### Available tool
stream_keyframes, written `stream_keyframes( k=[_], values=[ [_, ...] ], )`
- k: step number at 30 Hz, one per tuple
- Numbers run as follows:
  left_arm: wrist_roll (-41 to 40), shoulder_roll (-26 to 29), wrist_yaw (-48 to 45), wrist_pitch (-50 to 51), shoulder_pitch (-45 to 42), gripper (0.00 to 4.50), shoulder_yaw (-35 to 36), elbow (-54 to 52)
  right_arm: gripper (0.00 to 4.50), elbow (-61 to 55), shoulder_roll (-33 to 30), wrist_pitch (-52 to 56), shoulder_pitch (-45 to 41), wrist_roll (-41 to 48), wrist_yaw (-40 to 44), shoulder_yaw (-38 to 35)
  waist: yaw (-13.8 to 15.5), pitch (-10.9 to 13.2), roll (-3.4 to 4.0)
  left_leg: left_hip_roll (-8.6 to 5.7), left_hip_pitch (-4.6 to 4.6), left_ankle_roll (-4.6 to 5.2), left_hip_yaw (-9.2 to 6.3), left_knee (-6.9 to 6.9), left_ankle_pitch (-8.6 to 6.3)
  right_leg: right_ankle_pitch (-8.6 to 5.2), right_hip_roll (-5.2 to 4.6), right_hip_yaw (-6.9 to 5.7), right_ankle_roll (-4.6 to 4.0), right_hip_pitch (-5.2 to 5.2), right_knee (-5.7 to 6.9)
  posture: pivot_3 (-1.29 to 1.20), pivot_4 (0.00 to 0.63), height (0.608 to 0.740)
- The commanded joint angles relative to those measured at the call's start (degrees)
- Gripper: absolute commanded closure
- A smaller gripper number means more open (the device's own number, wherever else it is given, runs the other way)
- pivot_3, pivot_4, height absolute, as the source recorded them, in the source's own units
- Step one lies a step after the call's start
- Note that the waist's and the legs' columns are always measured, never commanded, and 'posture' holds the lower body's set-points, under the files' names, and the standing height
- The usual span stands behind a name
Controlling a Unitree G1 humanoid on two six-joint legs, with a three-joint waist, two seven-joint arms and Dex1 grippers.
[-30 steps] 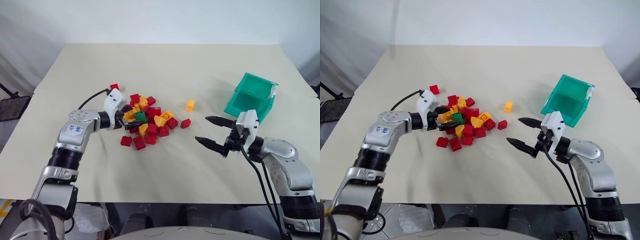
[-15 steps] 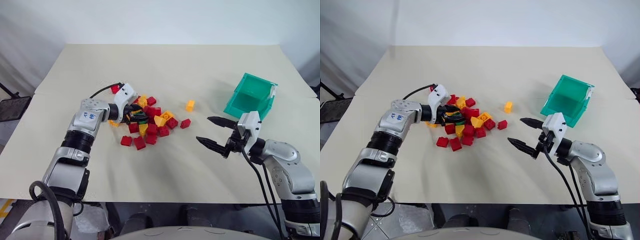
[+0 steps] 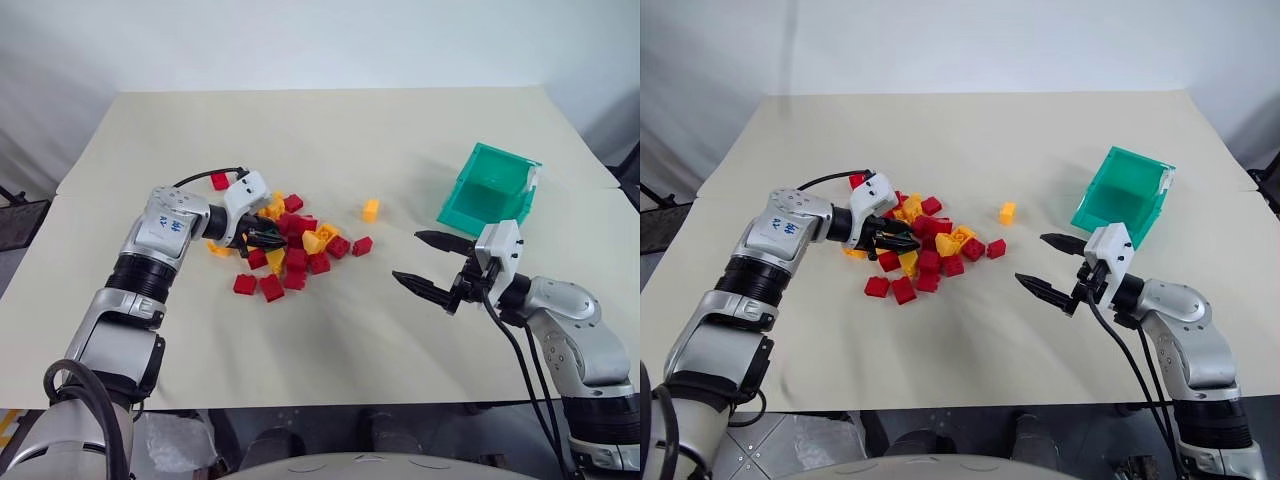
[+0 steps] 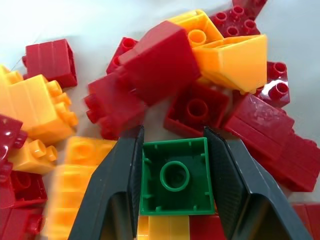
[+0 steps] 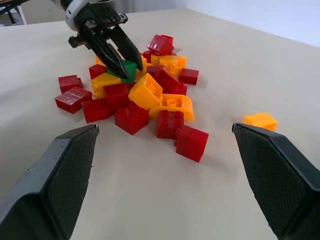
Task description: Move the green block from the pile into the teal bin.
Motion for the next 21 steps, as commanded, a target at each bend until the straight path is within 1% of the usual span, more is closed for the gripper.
stream_keyframes(
  k=[1,2,8,9,11,16,19,21],
  values=[
    [2.82,1.13,-0.96,3.53,0.43,2.24,-2.01,1.80,0.00,-0.70,-0.03,-1.39,-0.40,0.16,-0.19,-0.78,-0.01,0.00,0.00,0.00,0.03,0.00,-0.02,0.00,0.00,0.00,0.00,0.05,0.00,0.00,0.02,0.00,0.150,0.740],
    [3.00,1.14,-1.42,3.54,0.16,2.03,-2.24,1.97,0.00,-0.53,0.03,-1.48,-0.47,0.04,-0.21,-0.71,-0.01,0.00,0.00,0.00,0.08,0.00,-0.03,0.00,0.00,0.00,0.00,0.11,0.00,0.00,0.05,0.00,0.150,0.740],
    [5.48,2.36,-3.75,1.70,0.13,0.13,-4.93,1.00,0.00,-0.51,0.21,-1.56,-0.43,-0.10,-0.46,-0.73,0.13,0.08,-0.13,0.08,0.04,0.01,0.03,0.00,0.00,0.00,0.00,0.29,0.00,-0.15,0.18,0.00,0.150,0.740],
    [6.01,2.40,-3.40,1.21,-0.01,0.06,-5.17,1.39,0.00,-0.56,0.23,-1.61,-0.31,-0.10,-0.52,-0.76,0.14,0.08,-0.13,0.08,0.05,0.01,0.03,0.00,0.00,0.00,-0.01,0.30,0.00,-0.16,0.19,0.00,0.150,0.740],
    [6.69,1.26,-1.07,0.67,-1.32,0.06,-4.66,4.42,0.00,-0.58,0.26,-1.75,-0.04,-0.17,-0.67,-0.82,0.16,0.08,-0.13,0.08,0.05,0.01,0.03,0.01,0.00,0.00,-0.01,0.30,0.00,-0.16,0.21,0.00,0.150,0.740],
    [6.74,-0.54,-0.24,0.08,-2.81,0.06,-3.81,7.48,0.00,-0.78,0.17,-1.71,0.13,-0.14,-1.05,-0.93,0.21,0.08,-0.14,0.06,0.14,0.04,0.10,0.03,0.01,0.00,-0.04,0.41,0.00,-0.16,0.36,0.00,0.150,0.740],
    [6.08,-1.55,0.64,0.24,-3.75,0.67,-2.40,8.58,0.00,-0.74,0.04,-1.72,0.13,-0.11,-1.15,-1.01,0.32,0.09,-0.15,0.01,0.18,0.08,0.11,0.04,0.04,0.00,-0.12,0.46,0.00,-0.16,0.43,0.00,0.150,0.740],
    [5.56,-2.12,1.44,0.41,-4.32,1.24,-1.28,9.31,0.00,-0.70,-0.06,-1.76,0.17,-0.14,-1.23,-1.10,0.33,0.09,-0.16,-0.03,0.17,0.10,0.11,0.04,0.04,0.00,-0.18,0.48,0.00,-0.18,0.46,0.00,0.150,0.740]
  ],
)
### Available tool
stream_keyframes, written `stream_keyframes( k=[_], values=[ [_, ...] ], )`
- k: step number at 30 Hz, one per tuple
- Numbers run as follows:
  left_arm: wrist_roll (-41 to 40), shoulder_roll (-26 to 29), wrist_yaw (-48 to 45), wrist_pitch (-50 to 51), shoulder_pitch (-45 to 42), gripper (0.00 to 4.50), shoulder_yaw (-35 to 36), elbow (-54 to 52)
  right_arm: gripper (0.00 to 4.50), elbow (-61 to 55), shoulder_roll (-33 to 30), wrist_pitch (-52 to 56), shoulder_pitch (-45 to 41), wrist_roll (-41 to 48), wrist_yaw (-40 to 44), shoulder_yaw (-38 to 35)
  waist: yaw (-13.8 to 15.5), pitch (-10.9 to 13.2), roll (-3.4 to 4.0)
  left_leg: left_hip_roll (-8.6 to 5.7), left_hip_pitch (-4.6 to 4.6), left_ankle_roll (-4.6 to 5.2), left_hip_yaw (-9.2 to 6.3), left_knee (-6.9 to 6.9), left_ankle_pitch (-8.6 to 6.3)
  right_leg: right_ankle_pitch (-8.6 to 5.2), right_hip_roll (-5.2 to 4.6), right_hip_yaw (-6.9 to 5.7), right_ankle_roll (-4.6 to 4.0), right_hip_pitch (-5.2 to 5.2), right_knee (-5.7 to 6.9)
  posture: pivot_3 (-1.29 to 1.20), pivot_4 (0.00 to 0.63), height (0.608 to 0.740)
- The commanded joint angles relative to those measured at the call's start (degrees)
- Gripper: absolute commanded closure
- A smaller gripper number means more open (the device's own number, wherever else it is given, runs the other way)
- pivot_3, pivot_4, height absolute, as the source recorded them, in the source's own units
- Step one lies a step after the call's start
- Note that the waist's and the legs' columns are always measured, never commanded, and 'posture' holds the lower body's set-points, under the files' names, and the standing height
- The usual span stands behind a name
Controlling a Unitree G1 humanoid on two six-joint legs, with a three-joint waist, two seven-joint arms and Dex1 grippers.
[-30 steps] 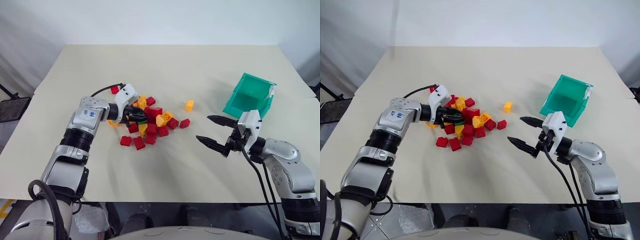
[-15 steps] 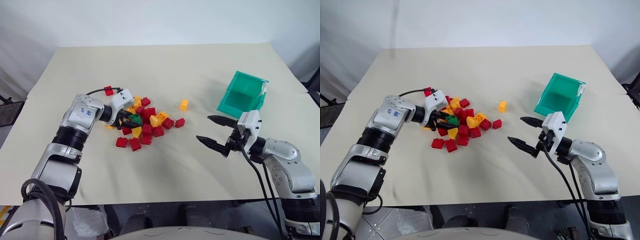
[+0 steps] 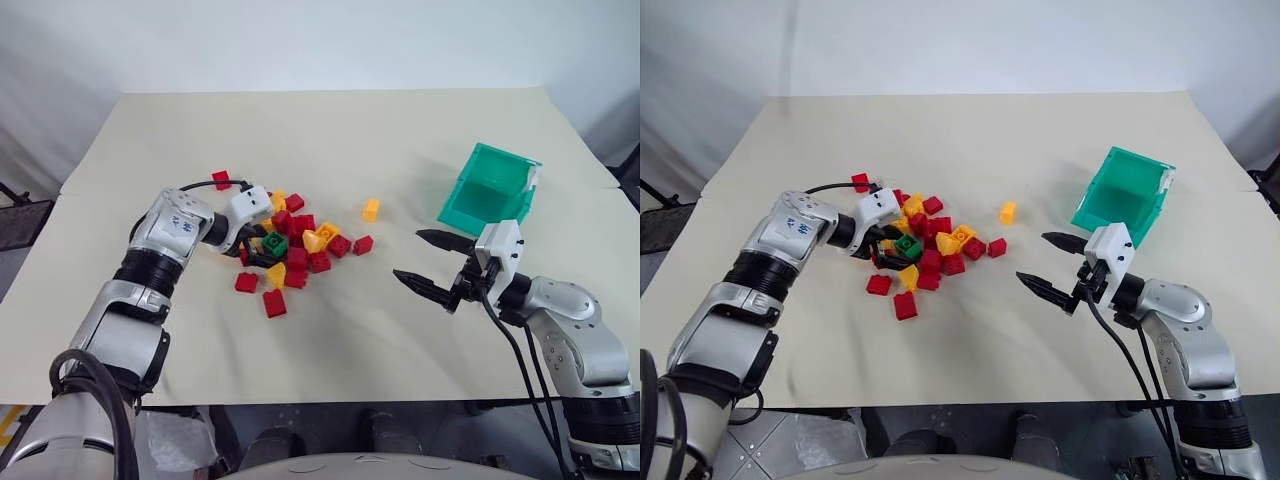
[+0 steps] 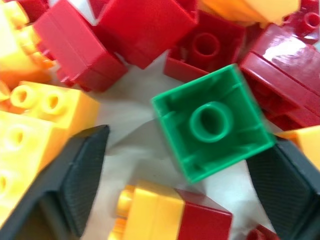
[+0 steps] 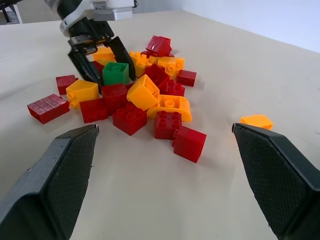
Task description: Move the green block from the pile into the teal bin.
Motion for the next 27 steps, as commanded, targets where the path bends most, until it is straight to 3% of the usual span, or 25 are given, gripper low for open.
stream_keyframes(
  k=[1,4,18,27],
  values=[
    [-0.34,-0.70,1.54,0.66,-1.52,1.56,2.27,1.72,0.00,-0.92,-0.20,-0.85,0.12,0.41,-0.26,-1.14,0.01,0.00,0.00,-0.01,-0.03,0.00,0.00,0.00,0.00,0.00,-0.01,0.00,0.00,-0.02,-0.01,0.00,0.150,0.740],
    [-0.96,-0.77,0.83,1.03,-1.56,2.35,3.52,1.78,0.00,-1.01,-0.29,-0.79,0.19,0.46,-0.34,-1.20,0.20,-0.01,-0.01,-0.06,-0.26,0.04,0.01,0.00,0.02,0.02,-0.06,0.00,0.03,-0.29,0.04,0.00,0.150,0.740],
    [-9.27,2.10,-2.90,3.81,3.19,2.34,12.23,-9.25,0.00,-0.53,-1.75,-0.54,0.36,0.71,-0.05,-2.53,0.23,0.08,-0.15,-0.09,-0.46,0.11,0.20,0.08,0.05,0.05,-0.07,0.15,0.09,-0.57,0.11,0.00,0.150,0.740],
    [-6.92,1.61,-0.13,2.09,5.18,2.34,9.73,-7.70,0.00,-0.09,-2.07,-0.72,0.09,0.74,-0.04,-2.71,0.56,0.10,-0.19,-0.11,-0.40,0.11,0.32,0.08,0.04,0.07,-0.06,0.28,0.12,-0.57,0.12,0.00,0.150,0.740]
  ],
)
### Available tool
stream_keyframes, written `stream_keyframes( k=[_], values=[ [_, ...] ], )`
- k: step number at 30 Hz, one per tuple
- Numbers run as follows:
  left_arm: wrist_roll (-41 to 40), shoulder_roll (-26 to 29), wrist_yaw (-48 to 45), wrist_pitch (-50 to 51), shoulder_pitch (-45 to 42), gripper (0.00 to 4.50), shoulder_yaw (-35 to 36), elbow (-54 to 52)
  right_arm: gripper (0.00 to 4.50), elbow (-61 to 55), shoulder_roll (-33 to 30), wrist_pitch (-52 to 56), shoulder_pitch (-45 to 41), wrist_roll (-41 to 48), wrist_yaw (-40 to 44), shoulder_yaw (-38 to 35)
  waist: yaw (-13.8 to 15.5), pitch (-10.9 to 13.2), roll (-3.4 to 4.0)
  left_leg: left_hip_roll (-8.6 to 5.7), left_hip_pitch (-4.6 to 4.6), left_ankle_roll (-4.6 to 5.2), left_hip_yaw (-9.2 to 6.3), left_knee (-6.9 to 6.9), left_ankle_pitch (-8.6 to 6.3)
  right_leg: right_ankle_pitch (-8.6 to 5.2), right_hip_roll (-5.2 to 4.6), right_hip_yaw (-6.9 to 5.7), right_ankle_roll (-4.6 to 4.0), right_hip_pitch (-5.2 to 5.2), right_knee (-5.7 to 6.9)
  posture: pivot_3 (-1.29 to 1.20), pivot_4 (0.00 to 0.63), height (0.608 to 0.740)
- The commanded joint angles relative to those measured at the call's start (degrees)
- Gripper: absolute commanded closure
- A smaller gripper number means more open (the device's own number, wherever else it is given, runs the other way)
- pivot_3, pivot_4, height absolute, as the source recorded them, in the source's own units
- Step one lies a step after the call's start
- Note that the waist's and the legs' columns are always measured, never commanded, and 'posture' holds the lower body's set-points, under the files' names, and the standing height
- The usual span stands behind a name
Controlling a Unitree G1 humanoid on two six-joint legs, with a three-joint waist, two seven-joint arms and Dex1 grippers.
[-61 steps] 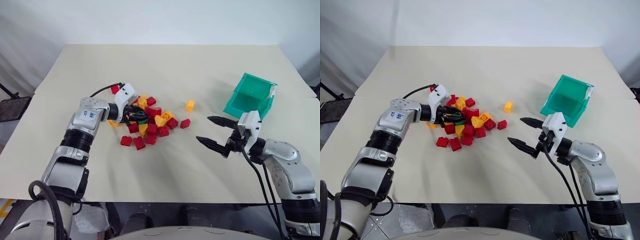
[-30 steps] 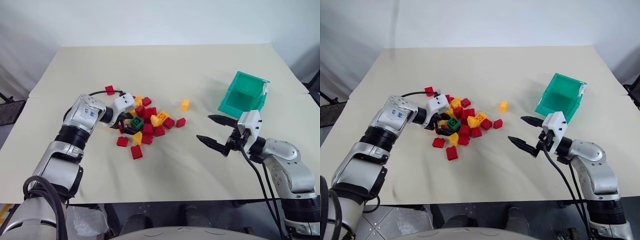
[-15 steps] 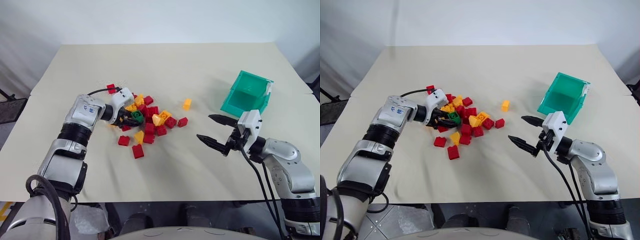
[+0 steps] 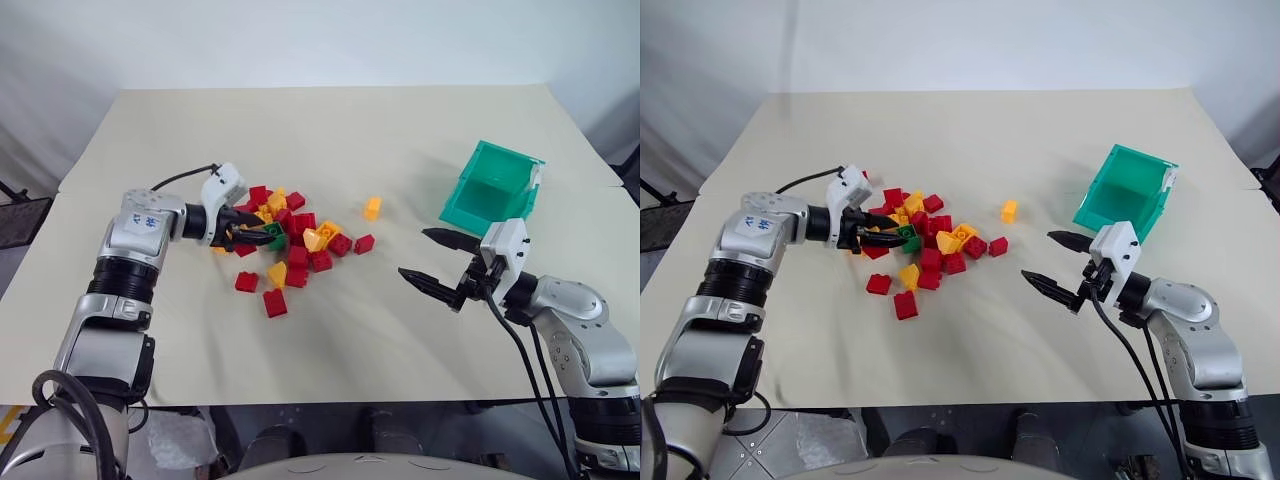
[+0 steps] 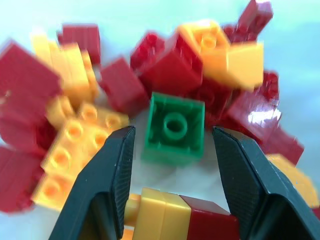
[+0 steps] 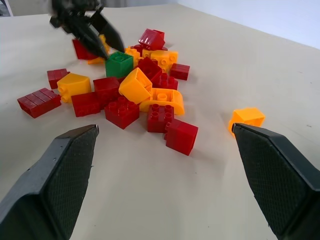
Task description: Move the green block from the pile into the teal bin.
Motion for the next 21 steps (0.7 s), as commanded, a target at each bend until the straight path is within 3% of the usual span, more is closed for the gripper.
stream_keyframes(
  k=[1,2,9,21],
  values=[
    [1.31,-0.43,2.04,-1.90,-1.38,2.34,-0.34,0.72,0.00,-0.50,-0.78,-0.71,-0.24,0.66,0.07,-1.91,0.19,0.01,-0.02,0.00,0.00,0.01,0.03,0.00,0.00,0.00,0.00,0.02,0.01,0.00,0.00,0.00,0.150,0.740],
    [1.79,-0.41,2.10,-1.82,-1.80,2.34,-0.74,1.34,0.00,-0.52,-0.76,-0.71,-0.27,0.65,0.02,-1.89,0.19,0.01,-0.02,0.00,0.00,0.01,0.04,0.00,-0.01,0.01,0.00,0.03,0.01,-0.01,-0.01,0.00,0.150,0.740],
    [2.30,0.89,0.00,-2.27,-3.21,0.18,-1.65,0.92,0.00,-0.91,-0.70,-0.78,0.51,0.69,-0.25,-2.20,0.20,0.01,-0.02,0.01,0.01,0.03,0.23,0.00,-0.02,0.01,0.02,0.09,0.02,-0.04,-0.01,0.00,0.150,0.740],
    [6.39,-1.53,-1.26,-6.15,-8.24,0.18,-6.54,7.29,0.00,0.51,-0.12,-1.42,-0.79,0.16,-0.51,-1.34,0.53,0.01,-0.02,0.00,0.02,0.04,0.38,0.00,-0.02,0.03,0.05,0.14,0.05,-0.05,-0.02,0.00,0.150,0.740]
  ],
)
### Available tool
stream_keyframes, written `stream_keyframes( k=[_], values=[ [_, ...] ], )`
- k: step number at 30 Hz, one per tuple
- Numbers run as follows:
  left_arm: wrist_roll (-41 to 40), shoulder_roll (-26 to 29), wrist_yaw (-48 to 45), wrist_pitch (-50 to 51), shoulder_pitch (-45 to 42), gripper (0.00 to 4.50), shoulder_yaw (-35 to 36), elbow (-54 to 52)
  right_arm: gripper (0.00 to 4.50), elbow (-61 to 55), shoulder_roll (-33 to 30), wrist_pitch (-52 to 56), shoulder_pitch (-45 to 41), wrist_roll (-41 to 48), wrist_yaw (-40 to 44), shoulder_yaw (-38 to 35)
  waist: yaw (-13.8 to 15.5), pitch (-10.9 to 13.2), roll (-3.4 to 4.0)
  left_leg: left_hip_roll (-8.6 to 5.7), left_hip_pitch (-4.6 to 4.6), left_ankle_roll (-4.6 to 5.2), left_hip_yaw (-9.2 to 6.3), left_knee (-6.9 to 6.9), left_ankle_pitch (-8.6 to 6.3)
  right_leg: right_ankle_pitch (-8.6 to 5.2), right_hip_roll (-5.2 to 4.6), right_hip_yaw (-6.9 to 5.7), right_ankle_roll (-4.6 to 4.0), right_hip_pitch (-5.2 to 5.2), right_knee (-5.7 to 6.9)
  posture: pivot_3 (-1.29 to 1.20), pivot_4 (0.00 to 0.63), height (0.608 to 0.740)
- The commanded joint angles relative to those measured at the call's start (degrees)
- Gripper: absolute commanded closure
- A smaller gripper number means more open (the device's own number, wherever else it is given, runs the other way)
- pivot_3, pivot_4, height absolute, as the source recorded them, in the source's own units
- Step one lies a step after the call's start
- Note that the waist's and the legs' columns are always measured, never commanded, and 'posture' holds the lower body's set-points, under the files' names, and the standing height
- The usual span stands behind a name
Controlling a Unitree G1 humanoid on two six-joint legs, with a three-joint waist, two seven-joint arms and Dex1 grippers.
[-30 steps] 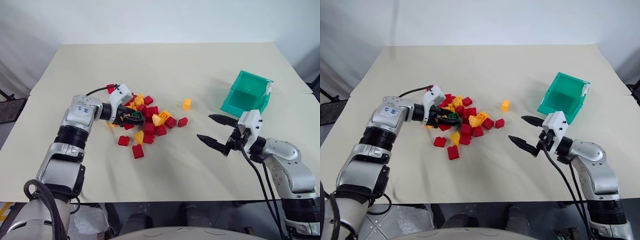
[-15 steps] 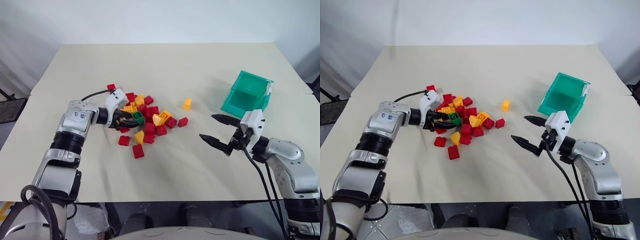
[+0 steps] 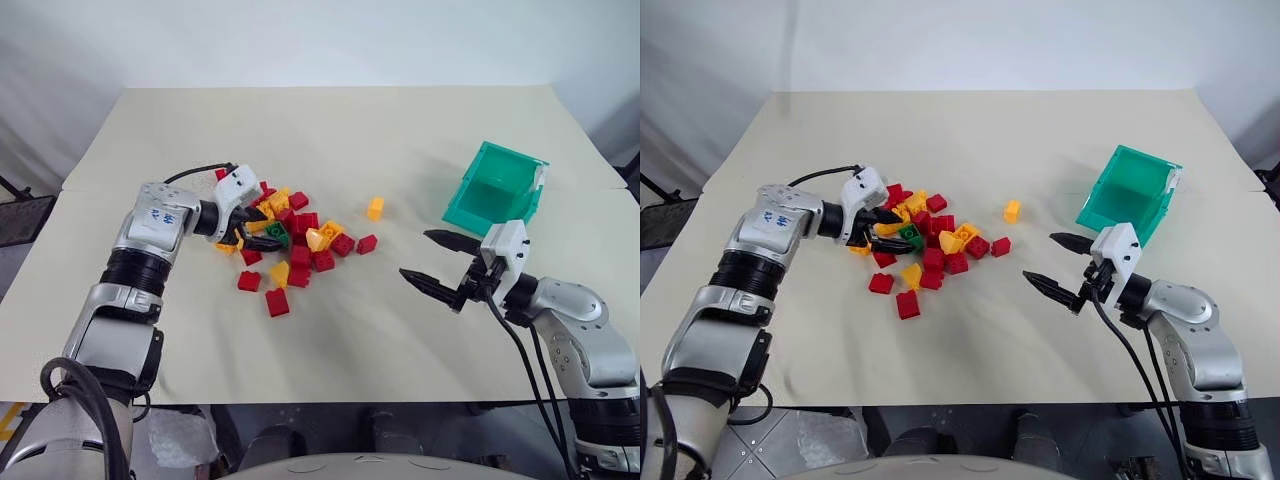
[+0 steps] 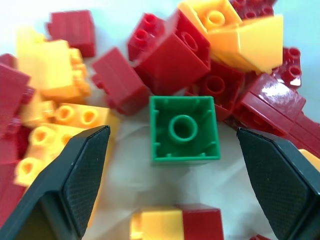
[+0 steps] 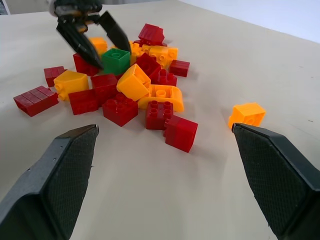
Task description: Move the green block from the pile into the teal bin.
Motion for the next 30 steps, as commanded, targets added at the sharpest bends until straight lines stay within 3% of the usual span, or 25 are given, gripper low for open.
stream_keyframes(
  k=[1,4,5,8,14,22,26,30],
  values=[
    [2.41,-0.37,-0.96,-2.95,-3.01,0.18,-1.82,2.77,0.00,-0.76,-0.09,-1.28,-0.54,0.29,-0.16,-1.28,0.06,0.00,0.00,0.00,0.00,0.00,0.01,0.00,0.00,0.00,0.00,0.00,0.00,0.00,0.00,0.00,0.150,0.740],
    [4.80,-2.08,-1.23,-5.17,-5.46,0.18,-3.98,7.99,0.00,-1.08,0.37,-1.47,-0.05,0.13,-0.46,-1.14,0.23,0.00,0.00,0.00,-0.03,0.00,0.04,0.00,0.00,0.00,0.02,-0.01,0.00,-0.02,-0.02,0.00,0.150,0.740],
    [5.16,-2.68,-0.52,-5.52,-6.31,0.36,-3.90,9.56,0.00,-1.18,0.51,-1.49,0.08,0.05,-0.61,-1.13,0.27,0.00,-0.01,-0.01,-0.04,0.00,0.08,0.00,0.00,0.00,0.02,-0.02,0.01,-0.02,-0.03,0.00,0.150,0.740],
    [5.46,-3.45,-1.02,-6.06,-7.72,1.07,-3.53,11.60,0.00,-1.95,0.67,-1.38,0.78,0.09,-0.87,-1.26,0.20,0.00,-0.01,-0.02,-0.07,0.03,0.10,0.00,-0.01,0.02,0.02,-0.03,0.04,-0.02,-0.06,0.00,0.150,0.740],
    [4.86,-2.57,-3.32,-5.63,-8.34,2.95,-2.26,11.38,0.00,-2.94,0.24,-1.25,2.07,0.47,-1.45,-1.93,0.13,0.00,-0.02,0.00,-0.08,0.06,0.09,0.00,-0.03,0.03,0.02,-0.01,0.06,-0.05,-0.08,0.00,0.150,0.740],
    [-1.56,-0.59,-5.75,0.89,-10.08,2.99,5.14,3.30,0.00,-3.87,-1.35,-0.45,3.48,1.43,-1.18,-4.48,0.33,0.04,-0.08,0.00,-0.11,0.07,0.03,0.02,-0.04,0.04,0.00,-0.02,0.07,-0.07,-0.07,0.00,0.150,0.740],
    [-6.43,-3.69,-5.24,8.04,-9.80,2.99,7.85,-5.02,0.00,-4.24,-3.47,0.73,4.57,3.11,0.36,-6.69,0.44,0.04,-0.08,-0.03,-0.14,0.14,0.00,0.11,-0.08,0.08,-0.03,0.00,0.15,-0.05,-0.10,0.00,0.150,0.740],
    [-7.84,-7.24,-3.66,10.69,-6.62,2.99,6.27,-11.81,0.00,-4.73,-5.99,1.90,6.00,4.61,2.26,-8.36,0.28,0.05,-0.08,-0.04,-0.16,0.21,-0.01,0.25,-0.12,0.13,-0.04,0.08,0.24,-0.02,-0.12,0.00,0.150,0.740]
  ],
)
